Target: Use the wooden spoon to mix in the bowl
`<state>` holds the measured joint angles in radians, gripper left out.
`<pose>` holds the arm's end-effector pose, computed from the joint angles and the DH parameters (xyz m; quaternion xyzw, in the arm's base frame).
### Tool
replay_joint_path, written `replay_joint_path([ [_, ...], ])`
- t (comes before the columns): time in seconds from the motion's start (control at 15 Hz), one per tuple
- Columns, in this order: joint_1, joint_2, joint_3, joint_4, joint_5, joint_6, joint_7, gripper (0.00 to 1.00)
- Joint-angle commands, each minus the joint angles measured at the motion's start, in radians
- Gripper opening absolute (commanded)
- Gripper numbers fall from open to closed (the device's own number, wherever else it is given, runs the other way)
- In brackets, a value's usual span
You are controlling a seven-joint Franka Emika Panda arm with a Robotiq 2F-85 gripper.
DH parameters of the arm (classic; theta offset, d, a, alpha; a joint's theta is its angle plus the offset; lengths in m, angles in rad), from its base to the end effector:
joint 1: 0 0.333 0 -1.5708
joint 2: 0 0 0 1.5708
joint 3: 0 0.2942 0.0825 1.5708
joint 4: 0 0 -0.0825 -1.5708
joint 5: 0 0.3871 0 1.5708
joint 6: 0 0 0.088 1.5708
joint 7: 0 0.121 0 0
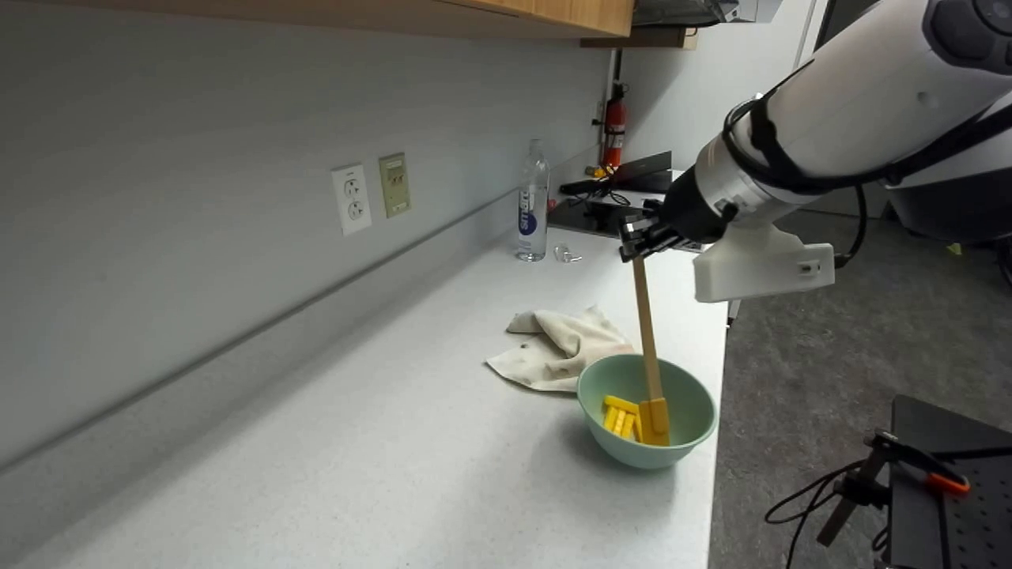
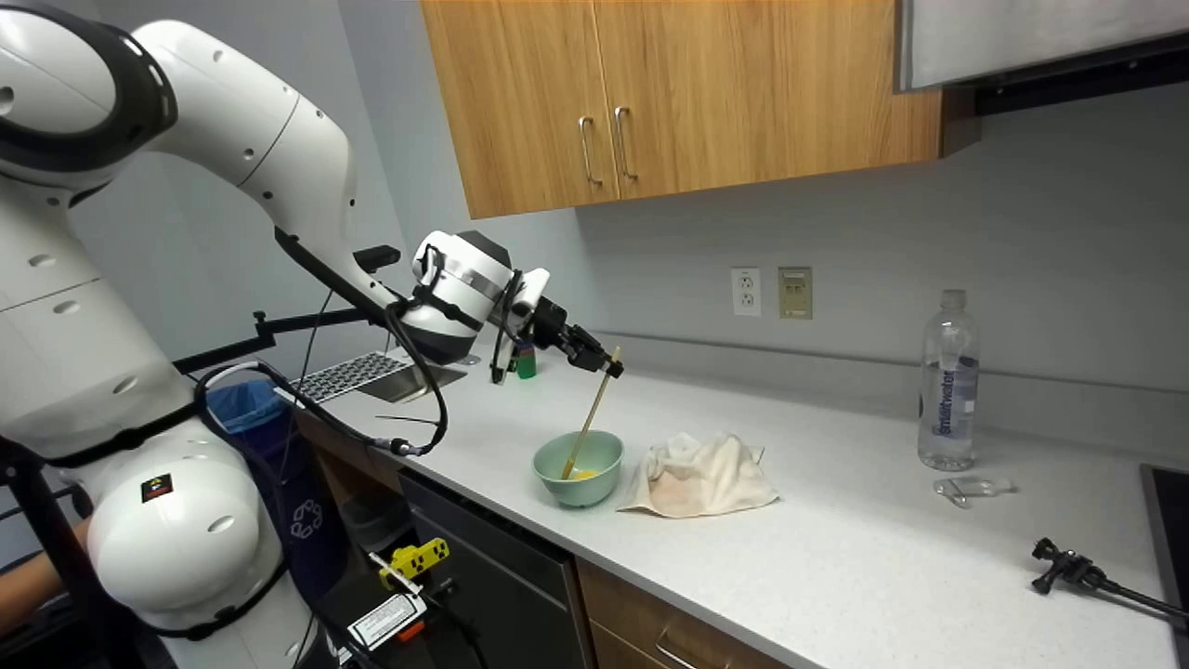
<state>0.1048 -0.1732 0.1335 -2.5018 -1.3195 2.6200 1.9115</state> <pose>0.4623 0.1272 0.3304 0.8792 -0.2544 0.3927 0.0894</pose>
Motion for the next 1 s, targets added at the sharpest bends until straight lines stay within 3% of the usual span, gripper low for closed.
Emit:
replay_joint_path([
  [0.0,-0.007,0.034,-0.007,0.005,-0.005,0.018,0.033,0.04],
  [0.53,-0.013,0.089,-0.018,0.046,-0.022,-0.011,0.130,0.04],
  [0.93,-0.009,0.085,-0.008,0.070,-0.160,-0.089,0.253,0.04],
])
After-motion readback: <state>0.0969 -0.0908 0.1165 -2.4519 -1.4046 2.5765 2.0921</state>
